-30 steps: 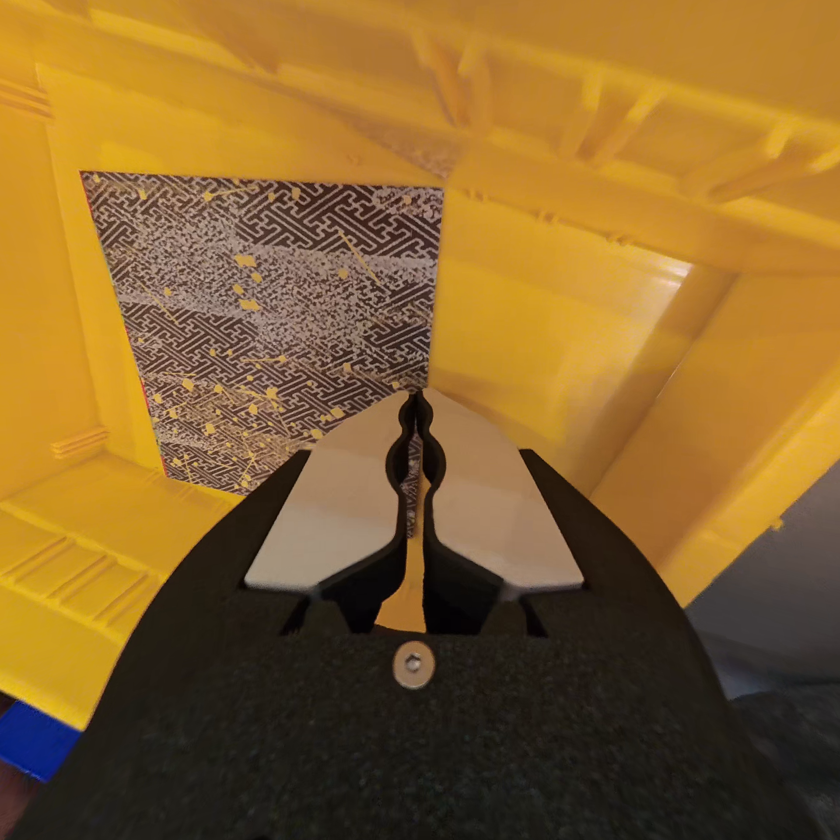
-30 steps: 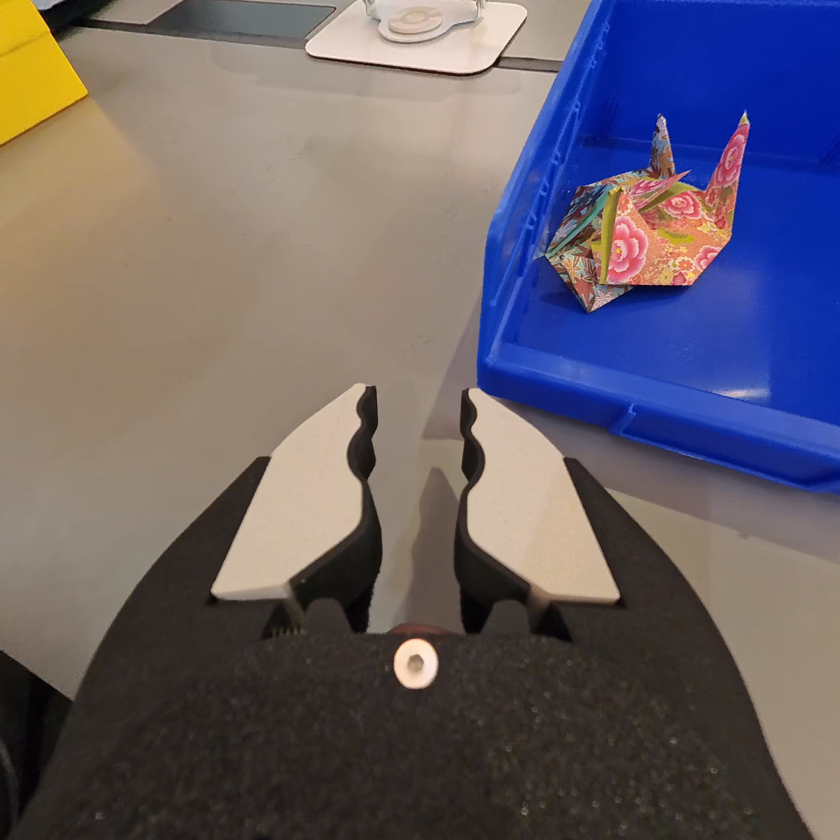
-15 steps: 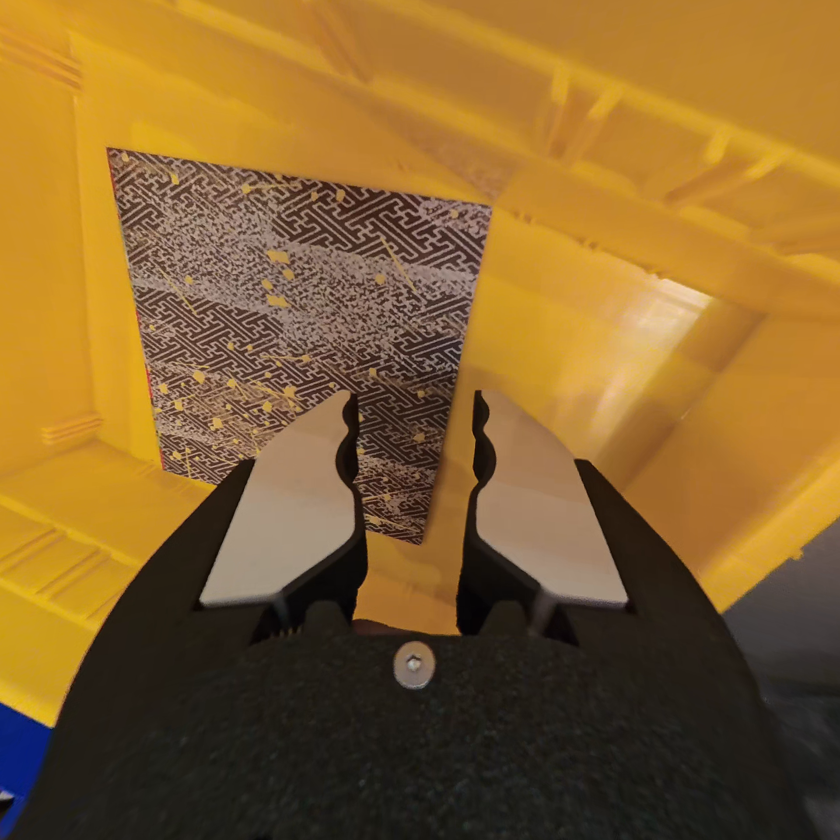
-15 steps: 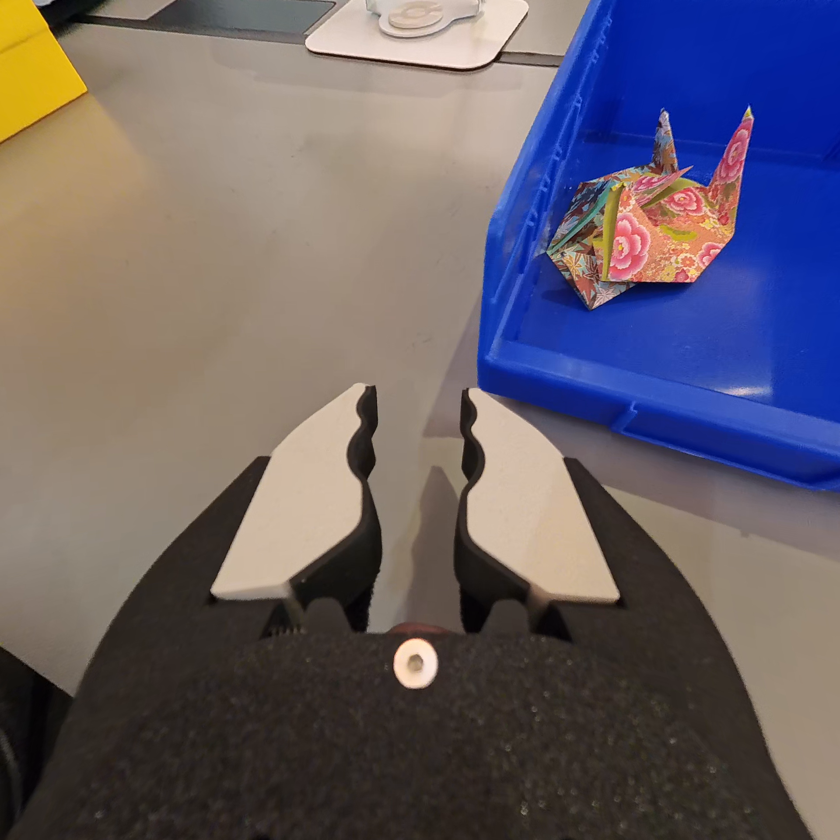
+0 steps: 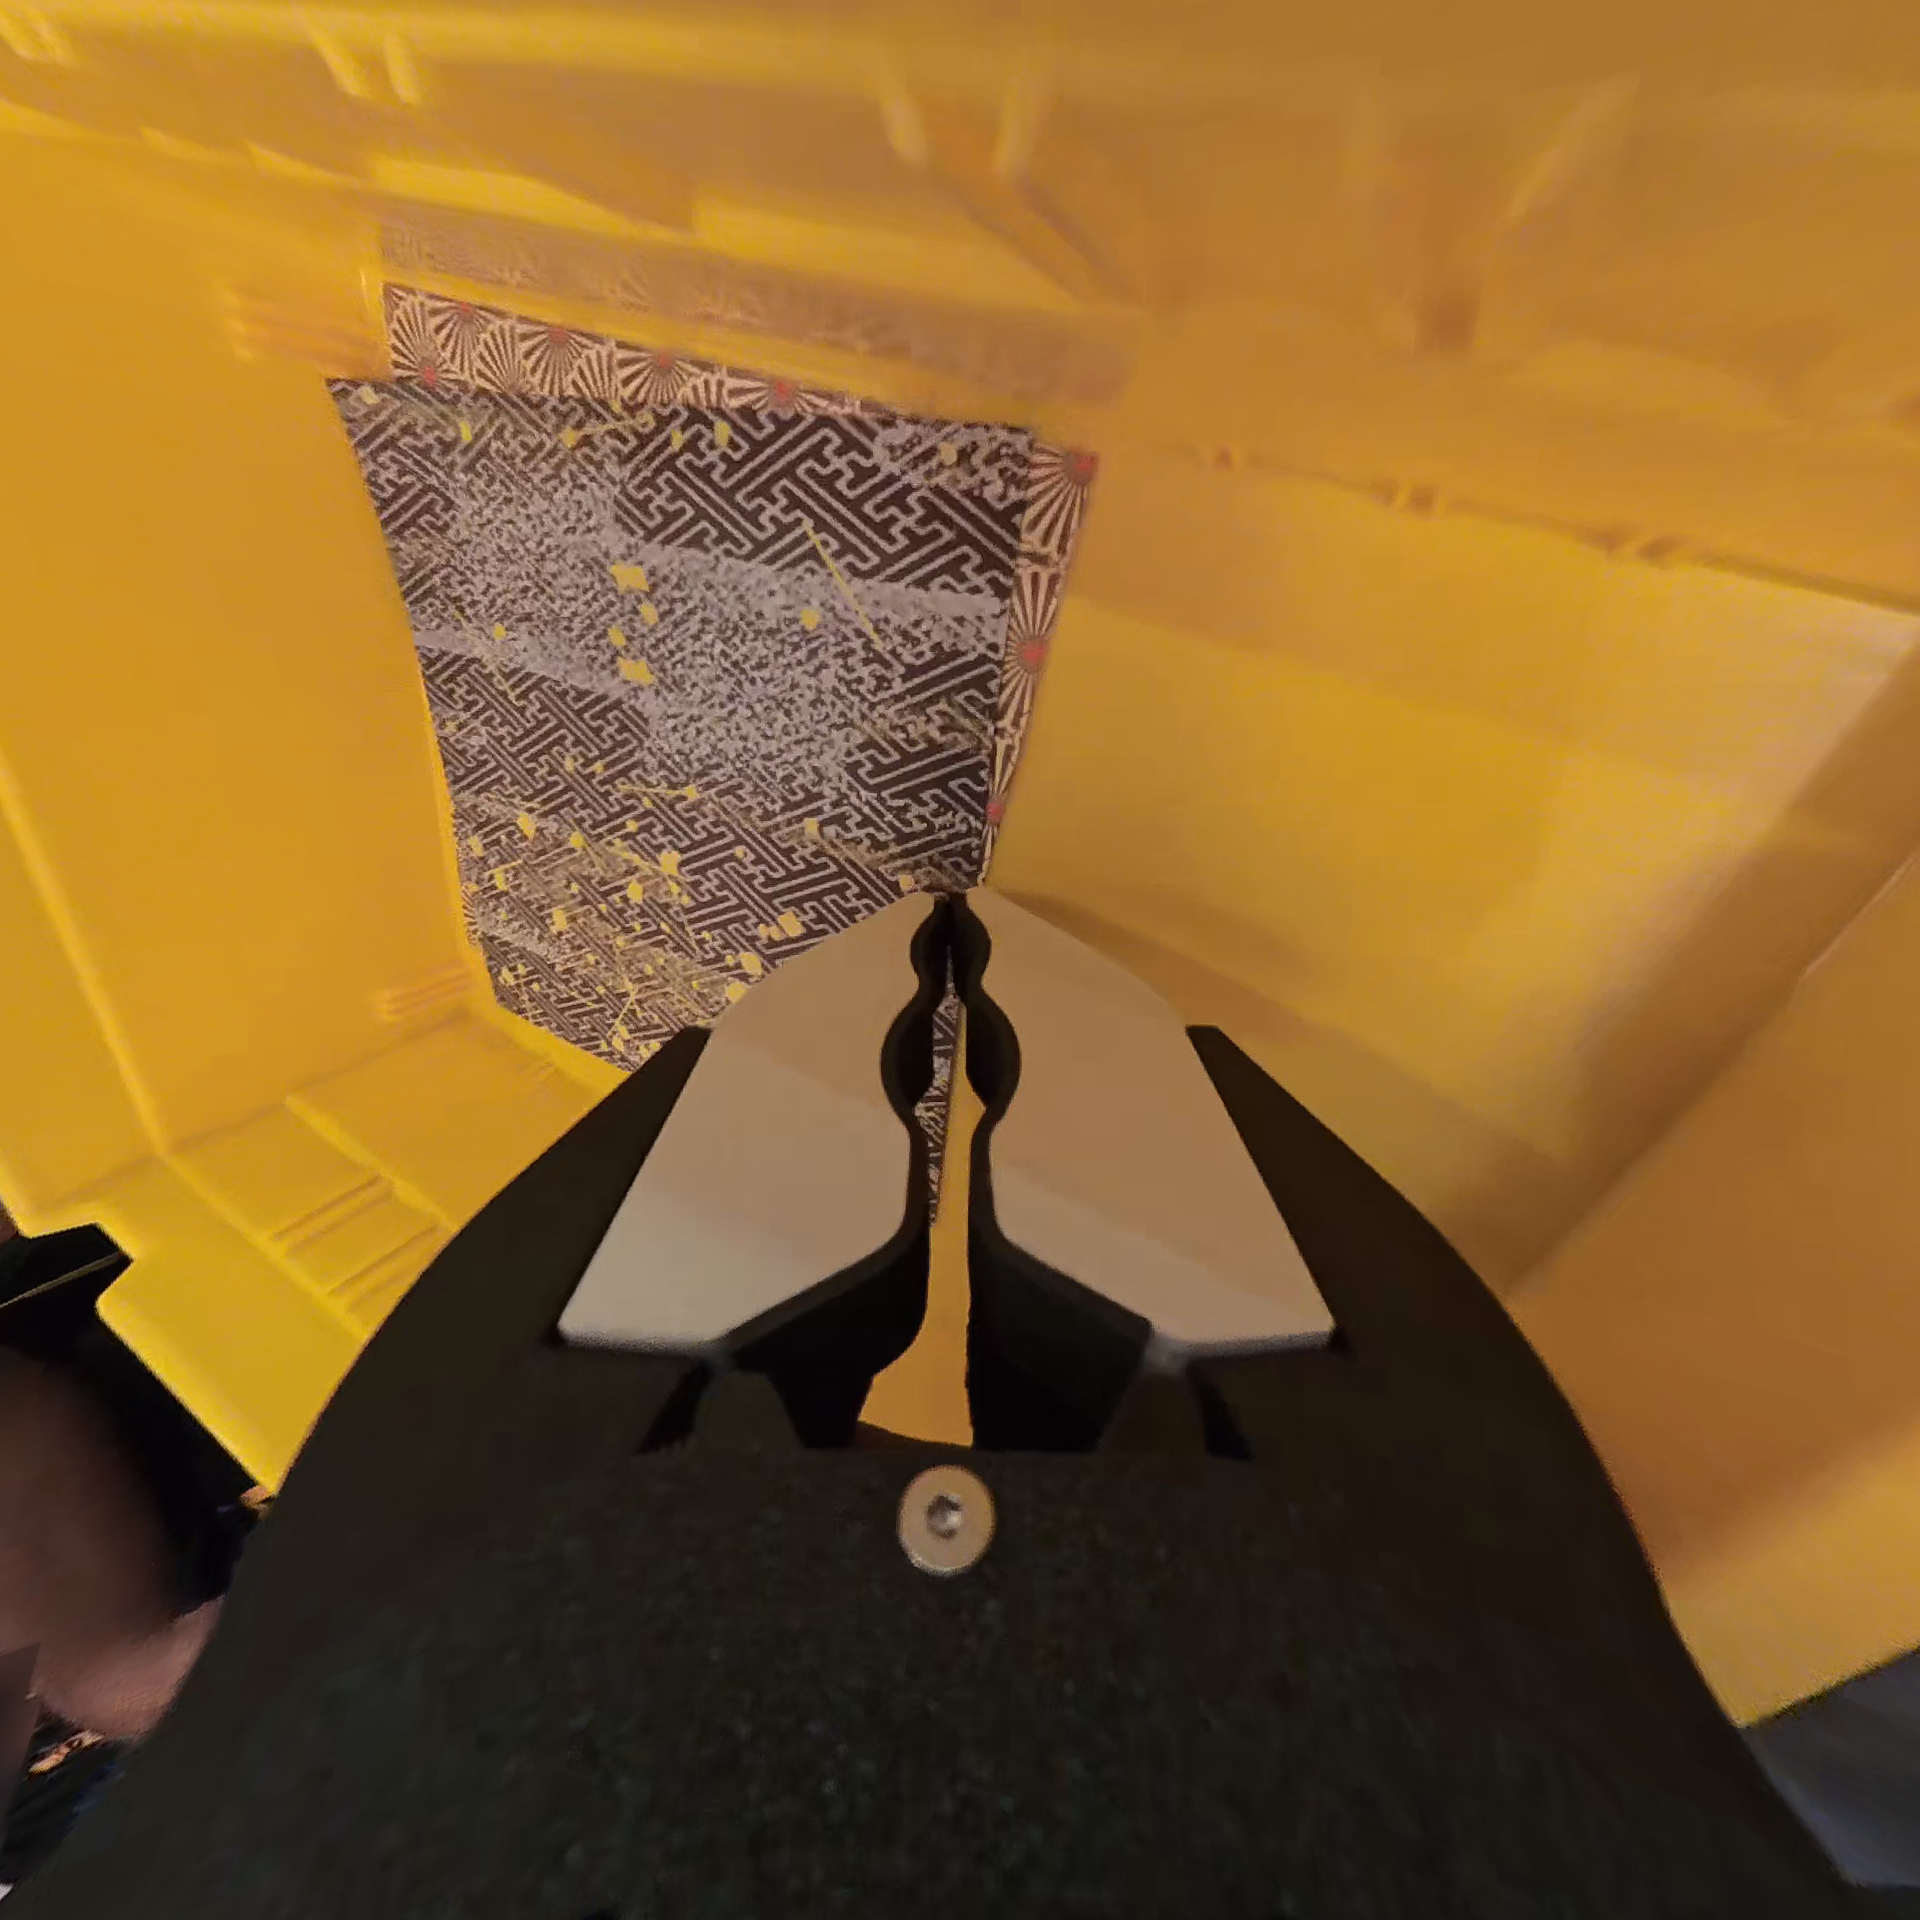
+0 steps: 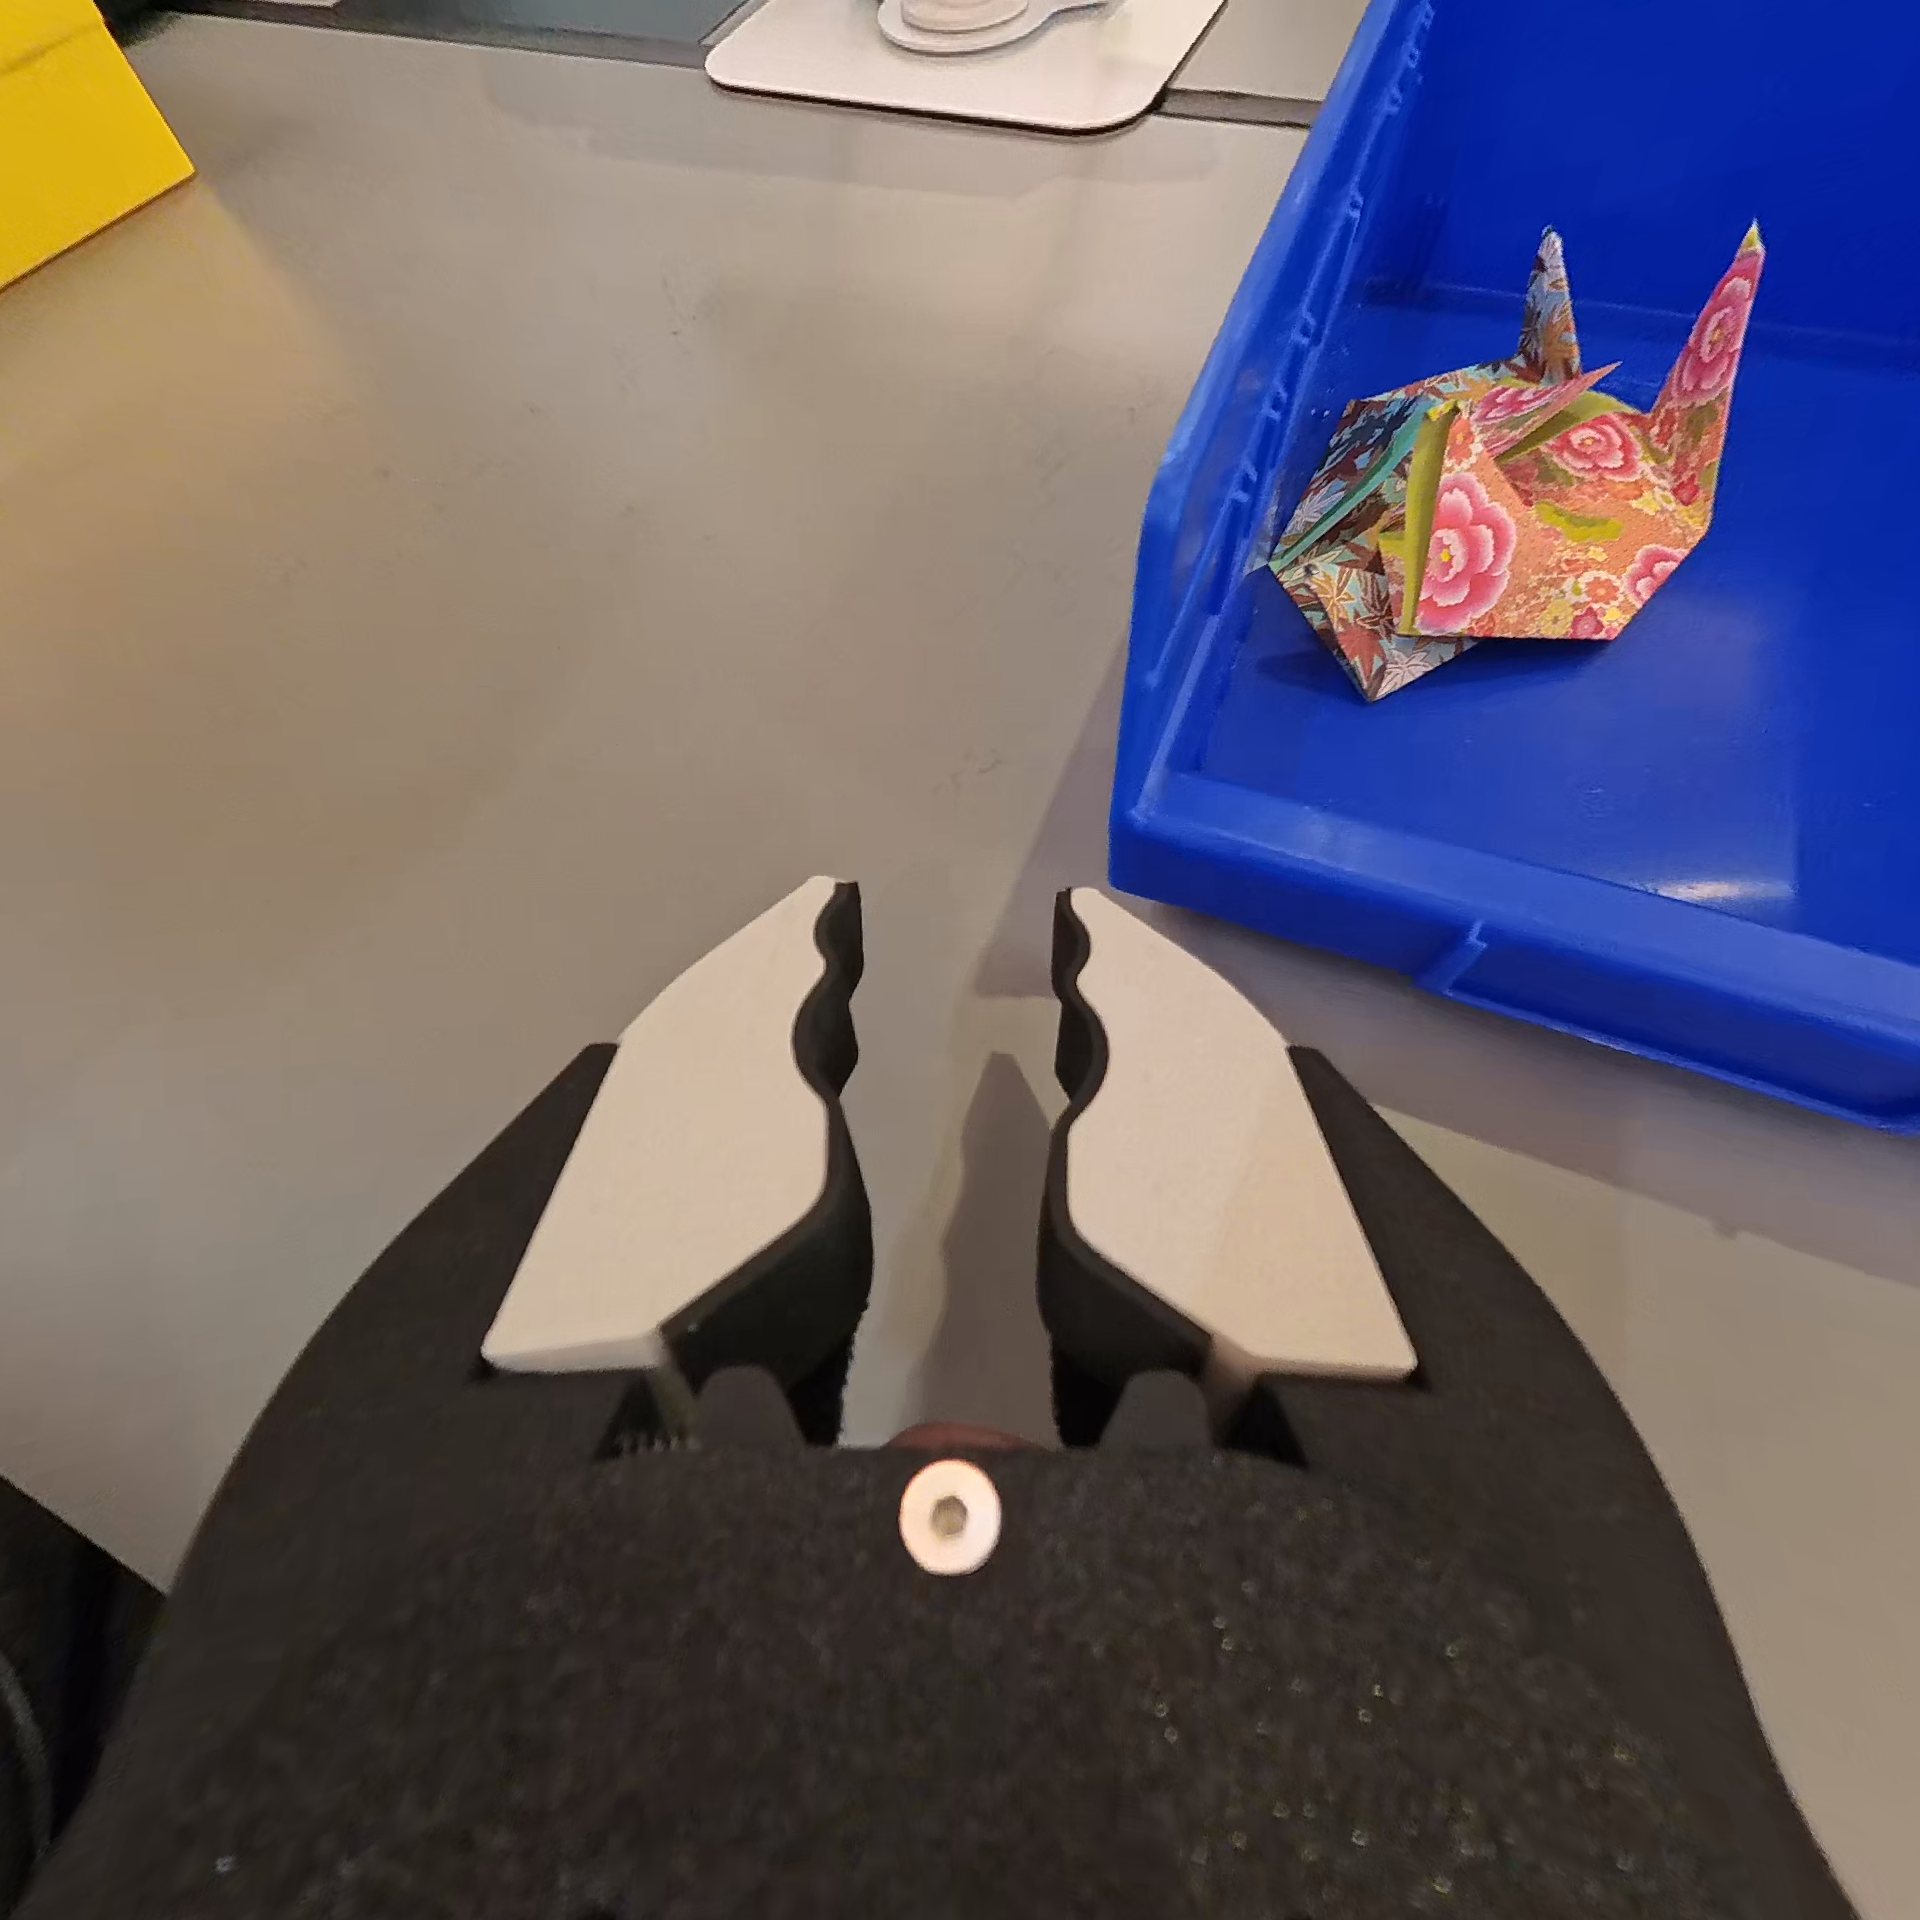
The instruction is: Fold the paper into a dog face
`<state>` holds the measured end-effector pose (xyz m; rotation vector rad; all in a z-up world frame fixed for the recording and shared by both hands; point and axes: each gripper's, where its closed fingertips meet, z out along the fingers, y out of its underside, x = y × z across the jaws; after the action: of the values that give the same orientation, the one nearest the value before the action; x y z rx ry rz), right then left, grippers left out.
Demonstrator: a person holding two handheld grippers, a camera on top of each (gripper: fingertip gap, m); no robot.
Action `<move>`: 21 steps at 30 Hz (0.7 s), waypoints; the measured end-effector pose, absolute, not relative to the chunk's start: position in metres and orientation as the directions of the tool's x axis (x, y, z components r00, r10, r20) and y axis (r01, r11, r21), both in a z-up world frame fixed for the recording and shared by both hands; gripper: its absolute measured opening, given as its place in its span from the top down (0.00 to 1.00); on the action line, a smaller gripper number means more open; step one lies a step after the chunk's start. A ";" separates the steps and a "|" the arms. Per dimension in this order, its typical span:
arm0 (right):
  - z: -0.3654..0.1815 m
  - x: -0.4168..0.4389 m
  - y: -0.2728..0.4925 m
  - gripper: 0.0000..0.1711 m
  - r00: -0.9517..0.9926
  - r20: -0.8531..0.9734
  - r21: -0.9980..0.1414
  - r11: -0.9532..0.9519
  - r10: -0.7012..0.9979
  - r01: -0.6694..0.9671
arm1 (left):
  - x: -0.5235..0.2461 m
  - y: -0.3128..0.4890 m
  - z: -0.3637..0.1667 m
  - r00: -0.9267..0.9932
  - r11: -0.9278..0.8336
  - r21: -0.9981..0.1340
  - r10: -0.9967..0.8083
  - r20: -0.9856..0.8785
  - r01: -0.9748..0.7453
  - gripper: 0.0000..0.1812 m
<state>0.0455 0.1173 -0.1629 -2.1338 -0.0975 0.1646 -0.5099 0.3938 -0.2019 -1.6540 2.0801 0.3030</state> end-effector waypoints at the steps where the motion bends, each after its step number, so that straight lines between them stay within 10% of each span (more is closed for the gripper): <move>1: -0.162 0.046 0.117 0.80 0.988 -0.080 -0.844 -0.536 0.134 0.004 | -0.510 0.395 -0.202 -0.161 0.248 -0.118 -0.858 -0.488 -0.962 1.00; 21: -0.164 0.046 0.118 0.80 0.987 -0.086 -0.842 -0.539 0.133 -0.001 | -0.495 0.394 -0.200 0.062 0.051 -0.338 -0.947 -0.315 -0.940 0.83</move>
<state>0.0456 0.1184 -0.1635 -2.1351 -0.0925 0.1709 -0.4951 0.3944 -0.1996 -1.8873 1.8768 -0.0211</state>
